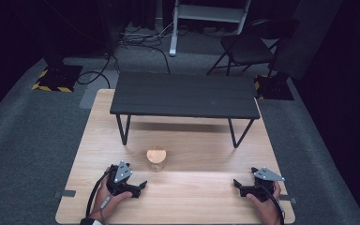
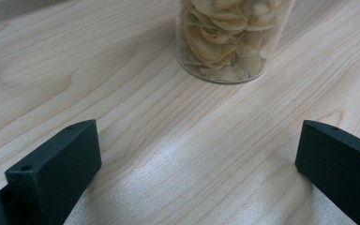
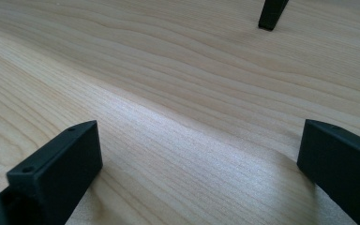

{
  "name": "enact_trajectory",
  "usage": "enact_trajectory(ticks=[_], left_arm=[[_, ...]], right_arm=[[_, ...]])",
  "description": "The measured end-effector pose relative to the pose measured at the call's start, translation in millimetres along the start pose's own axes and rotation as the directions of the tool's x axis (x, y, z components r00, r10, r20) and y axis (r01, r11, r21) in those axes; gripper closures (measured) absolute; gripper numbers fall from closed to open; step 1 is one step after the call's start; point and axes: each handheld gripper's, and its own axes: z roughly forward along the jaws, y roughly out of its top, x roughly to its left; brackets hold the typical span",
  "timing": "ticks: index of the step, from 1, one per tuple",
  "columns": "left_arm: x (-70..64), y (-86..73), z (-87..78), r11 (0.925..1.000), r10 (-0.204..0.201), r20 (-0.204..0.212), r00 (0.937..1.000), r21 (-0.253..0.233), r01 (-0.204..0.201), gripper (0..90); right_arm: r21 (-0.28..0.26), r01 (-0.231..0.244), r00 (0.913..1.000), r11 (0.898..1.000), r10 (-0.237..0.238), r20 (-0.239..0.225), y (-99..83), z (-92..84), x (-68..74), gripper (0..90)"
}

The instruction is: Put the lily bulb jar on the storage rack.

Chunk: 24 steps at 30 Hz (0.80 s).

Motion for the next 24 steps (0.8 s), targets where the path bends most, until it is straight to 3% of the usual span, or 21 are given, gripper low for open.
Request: enact_trajectory(ticks=[12, 14, 20, 22, 24], left_arm=[[1.2, -0.5, -0.9, 1.0, 0.004, 0.006, 1.0, 0.0, -0.004, 0.5], [5.6, 0.2, -3.1, 0.9998, 0.016, 0.028, 0.9995, 0.007, -0.016, 0.5], [3.5, 9.3, -4.9, 0.9987, 0.042, 0.026, 0.9988, 0.028, -0.042, 1.0], [-0.6, 16.9, -5.9, 0.9956, 0.085, 0.0, 0.9964, 0.039, -0.085, 1.2], [0.4, 24.2, -9.4, 0.9965, 0.082, -0.007, 0.9966, 0.021, -0.081, 1.5]], right_arm=[[0.0, -0.001, 1.0, 1.0, 0.001, 0.002, 0.1, 0.0, 0.4, 0.0], [0.001, -0.004, 1.0, 1.0, 0.004, 0.005, 0.5, 0.4, 1.2, 0.0], [0.001, -0.005, 1.0, 1.0, 0.005, 0.008, 0.6, 0.4, 2.0, 0.0], [0.001, -0.006, 0.9999, 1.0, 0.006, 0.009, 0.6, 0.4, 2.0, 0.0], [0.001, -0.006, 0.9999, 1.0, 0.006, 0.009, 0.5, 0.4, 2.0, 0.0]])
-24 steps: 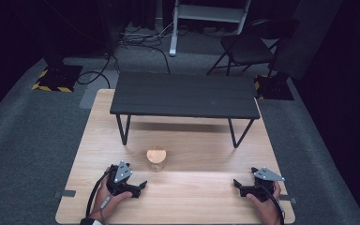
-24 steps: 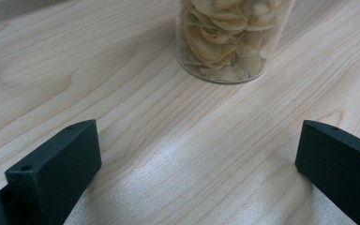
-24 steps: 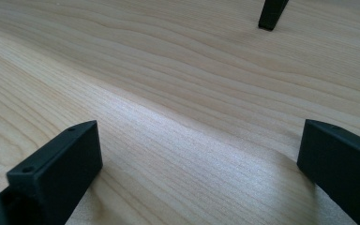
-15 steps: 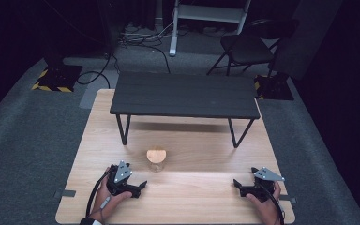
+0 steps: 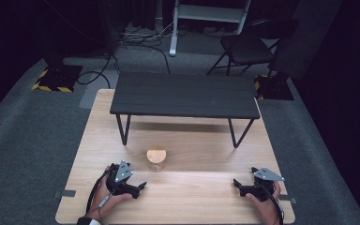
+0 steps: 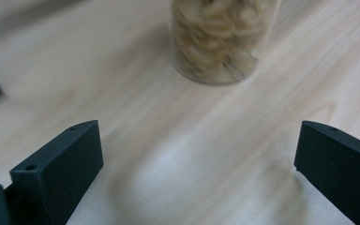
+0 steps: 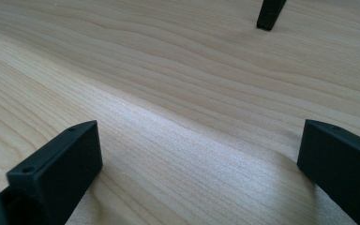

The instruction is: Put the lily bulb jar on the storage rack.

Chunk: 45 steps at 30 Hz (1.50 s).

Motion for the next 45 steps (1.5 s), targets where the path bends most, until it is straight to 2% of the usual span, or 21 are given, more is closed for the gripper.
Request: enact_trajectory(ticks=[3, 4, 6, 9, 14, 16, 17, 19, 21, 24, 27, 33, 38, 41, 45], left_arm=[[0.3, 10.5, -4.5, 0.9996, -0.016, -0.017, 0.9997, -0.024, 0.016, 0.9], [1.1, 13.5, -4.6, 0.9996, -0.018, -0.01, 0.9998, -0.023, 0.018, 0.9], [1.1, 20.9, -4.3, 0.9998, 0.011, -0.005, 0.9999, -0.018, -0.012, 0.8], [2.9, 28.9, 0.8, 0.9999, -0.006, 0.009, 0.9999, -0.009, 0.006, 0.7], [8.4, 45.3, 11.1, 0.9996, 0.025, 0.066, 0.9975, 0.011, -0.026, 1.2], [14.0, 48.5, 14.0, 0.9998, 0.021, 0.098, 0.995, 0.0, -0.021, 1.0], [16.3, 53.3, 17.4, 0.9998, 0.015, 0.109, 0.994, 0.012, -0.016, 0.8], [15.1, 62.1, 22.8, 0.9988, 0.031, 0.094, 0.995, 0.036, -0.035, 1.0], [17.1, 68.8, 28.6, 0.9984, 0.026, 0.098, 0.9948, 0.048, -0.031, 1.0], [17.8, 76.3, 36.1, 0.9981, 0.026, 0.101, 0.9946, 0.054, -0.031, 1.5], [17.2, 84.6, 44.1, 0.9969, 0.046, 0.107, 0.9932, 0.058, -0.053, 1.2], [17.6, 93.0, 58.5, 0.9949, 0.06, 0.125, 0.9903, 0.074, -0.07, 1.3], [20.4, 92.3, 67.9, 0.9962, 0.026, 0.134, 0.9906, 0.08, -0.037, 6.2], [22.4, 90.6, 71.3, 0.9965, 0.019, 0.145, 0.9893, 0.078, -0.031, 13.5], [22.7, 89.5, 73.4, 0.9968, 0.042, 0.163, 0.9857, 0.06, -0.053, 24.0]], right_arm=[[0.0, 0.0, 1.0, 1.0, 0.0, 0.001, 0.0, -0.1, 0.2, 0.0], [0.0, -0.001, 1.0, 1.0, 0.001, 0.001, 0.0, -0.1, 0.2, 0.0], [0.0, -0.001, 1.0, 1.0, 0.001, 0.001, 0.0, 0.0, 0.1, 0.0], [0.0, 0.0, 1.0, 1.0, 0.0, 0.001, -0.1, -0.1, 0.2, 0.0], [-0.001, -0.001, 1.0, 1.0, 0.001, 0.002, -0.3, -0.3, 0.5, 0.0], [0.0, -0.001, 1.0, 1.0, 0.001, 0.002, -0.2, -0.3, 0.5, 0.0], [0.0, -0.001, 1.0, 1.0, 0.001, 0.002, -0.2, -0.2, 0.4, 0.0], [0.0, -0.001, 1.0, 1.0, 0.001, 0.002, -0.2, -0.2, 0.4, 0.0], [0.0, -0.001, 1.0, 1.0, 0.001, 0.002, -0.2, -0.3, 0.4, 0.0], [0.0, -0.001, 1.0, 1.0, 0.001, 0.002, -0.2, -0.3, 0.4, 0.0], [0.0, -0.001, 1.0, 1.0, 0.001, 0.002, -0.2, -0.2, 0.4, 0.0], [0.0, 0.0, 1.0, 1.0, 0.0, 0.0, -0.2, -0.2, -0.1, 0.0], [0.0, 0.0, 1.0, 1.0, 0.0, 0.0, -0.2, -0.2, -0.2, 0.0], [0.0, 0.0, 1.0, 1.0, 0.0, 0.0, -0.2, -0.2, -0.1, 0.0], [0.0, 0.0, 1.0, 1.0, 0.0, 0.0, -0.2, -0.3, -0.1, 0.0]])
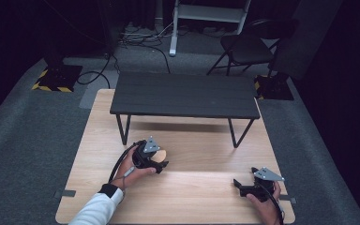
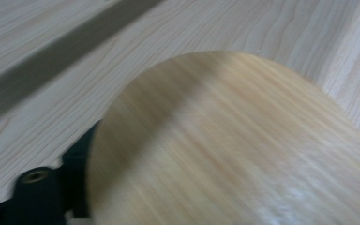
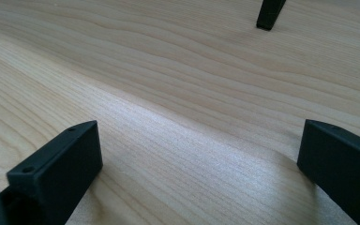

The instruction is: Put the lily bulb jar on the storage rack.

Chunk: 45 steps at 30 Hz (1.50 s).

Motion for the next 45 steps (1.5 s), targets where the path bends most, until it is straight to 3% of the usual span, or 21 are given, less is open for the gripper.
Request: enact_trajectory(ticks=[5, 7, 13, 23, 25, 38, 45], left_arm=[[0.9, 0.5, 0.4, 0.9998, -0.017, 0.005, 0.9998, -0.007, 0.017, 25.5], [-1.9, 3.5, -2.0, 1.0, -0.005, 0.0, 1.0, -0.001, 0.005, 25.5], [-8.4, 21.5, -24.9, 0.999, -0.004, 0.01, 0.9999, -0.045, 0.004, 25.6], [-8.0, 98.4, -65.6, 0.996, 0.057, 0.087, 0.9946, -0.074, -0.05, 25.6], [-8.4, 115.2, -70.0, 0.9948, 0.068, 0.086, 0.994, -0.082, -0.061, 25.6], [0.7, 196.0, -79.7, 0.9879, 0.106, 0.108, 0.9885, -0.125, -0.092, 25.6], [8.1, 232.5, -68.6, 0.9882, 0.105, 0.081, 0.9912, -0.121, -0.095, 25.5]], right_arm=[[0.0, 0.0, 1.0, 1.0, 0.0, 0.0, 0.0, 0.0, 0.0, 0.0], [0.0, 0.0, 1.0, 1.0, 0.0, 0.0, 0.0, 0.0, 0.0, 0.0], [0.0, 0.0, 1.0, 1.0, 0.0, 0.0, 0.0, 0.0, 0.0, 0.0], [0.0, 0.001, 1.0, 1.0, -0.001, 0.0, -0.1, 0.0, 0.0, 0.0], [0.0, 0.0, 1.0, 1.0, 0.0, 0.0, -0.1, 0.0, 0.0, 0.0], [-0.001, 0.0, 1.0, 1.0, 0.0, 0.002, -0.4, -0.1, 0.4, 0.0], [-0.001, -0.001, 1.0, 1.0, 0.001, 0.002, -0.3, -0.2, 0.4, 0.0]])
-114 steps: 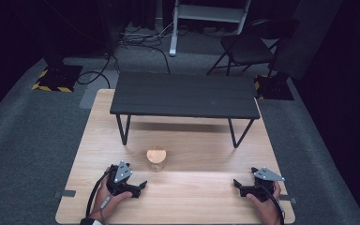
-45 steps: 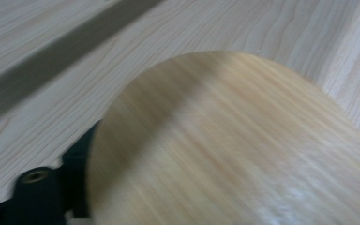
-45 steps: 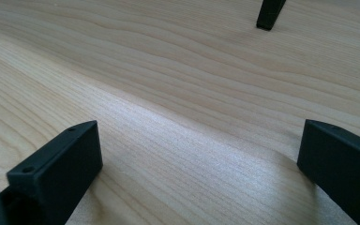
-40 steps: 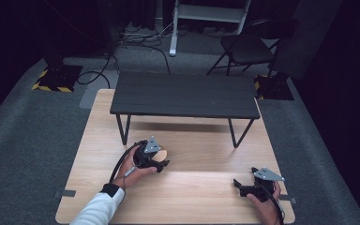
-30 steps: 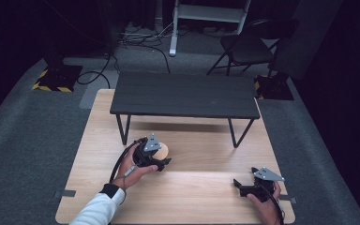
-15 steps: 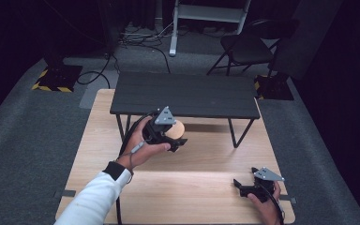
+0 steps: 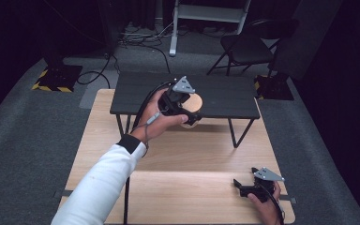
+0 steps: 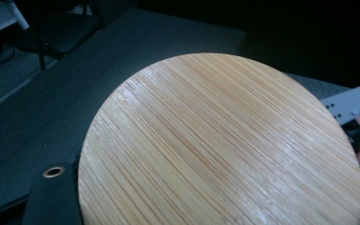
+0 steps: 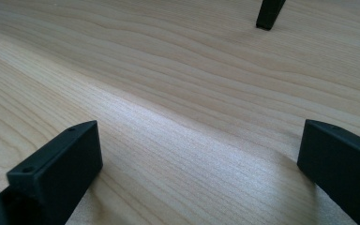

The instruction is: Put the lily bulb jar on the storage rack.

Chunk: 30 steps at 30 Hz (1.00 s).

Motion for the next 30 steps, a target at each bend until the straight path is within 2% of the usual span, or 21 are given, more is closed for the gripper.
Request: enact_trajectory(ticks=[5, 11, 13, 20, 26, 30], left_arm=[[10.6, 20.5, 19.1, 0.9996, 0.005, -0.033, 0.9994, 0.028, -0.004, 25.6], [29.4, 35.2, 40.7, 0.9996, -0.02, -0.023, 0.9995, 0.019, 0.021, 25.5], [32.2, 35.6, 49.0, 0.9995, -0.03, -0.024, 0.9993, 0.009, 0.03, 25.6], [40.4, 37.7, 75.4, 0.9976, -0.062, -0.04, 0.9973, 0.03, 0.063, 25.5], [45.4, 39.4, 88.9, 0.9959, -0.06, -0.034, 0.9976, 0.066, 0.062, 25.5], [48.9, 37.0, 92.9, 0.9957, -0.075, -0.033, 0.9967, 0.053, 0.076, 25.5]], right_arm=[[0.0, 0.0, 1.0, 1.0, 0.0, 0.0, 0.0, 0.0, 0.0, 0.0], [0.001, 0.0, 1.0, 1.0, 0.0, -0.001, 0.2, 0.0, -0.3, 0.0], [0.001, 0.0, 1.0, 1.0, 0.0, -0.002, 0.3, 0.1, -0.5, 0.0], [0.0, 0.001, 1.0, 1.0, -0.001, -0.002, 0.2, 0.1, -0.5, 0.0], [0.002, 0.002, 1.0, 1.0, -0.002, -0.004, 0.4, 0.0, -0.8, 0.0], [0.001, 0.002, 1.0, 1.0, -0.002, -0.003, 0.3, 0.2, -0.5, 0.0]])
